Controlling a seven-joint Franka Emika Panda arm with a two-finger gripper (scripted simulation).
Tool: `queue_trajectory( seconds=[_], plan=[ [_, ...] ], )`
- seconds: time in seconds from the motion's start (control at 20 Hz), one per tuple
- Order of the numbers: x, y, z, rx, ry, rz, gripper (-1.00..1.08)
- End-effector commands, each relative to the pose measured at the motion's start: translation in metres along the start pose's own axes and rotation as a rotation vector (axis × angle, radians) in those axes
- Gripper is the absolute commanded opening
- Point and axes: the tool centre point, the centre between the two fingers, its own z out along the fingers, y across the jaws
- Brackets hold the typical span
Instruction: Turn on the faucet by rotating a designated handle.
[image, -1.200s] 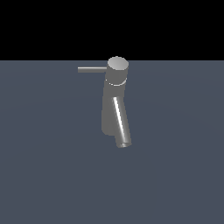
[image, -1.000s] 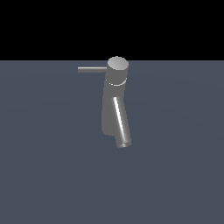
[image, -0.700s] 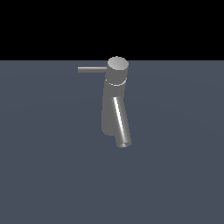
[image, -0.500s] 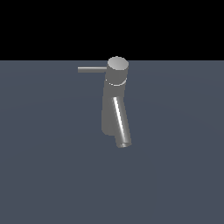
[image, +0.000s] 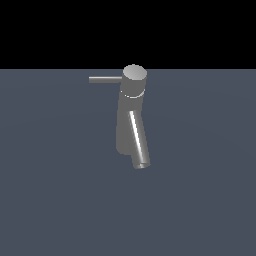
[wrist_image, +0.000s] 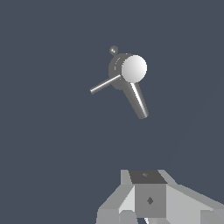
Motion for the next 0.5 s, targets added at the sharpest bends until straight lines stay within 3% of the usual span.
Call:
queue_trajectory(
  seconds=[0.0,0.45],
  plan=[
    [0.004,-0.005,0.013,0.024,0.019,0.068,-1.0],
    [0.022,-0.024,0.054,0.102,0.084,0.288,-1.0]
  ],
)
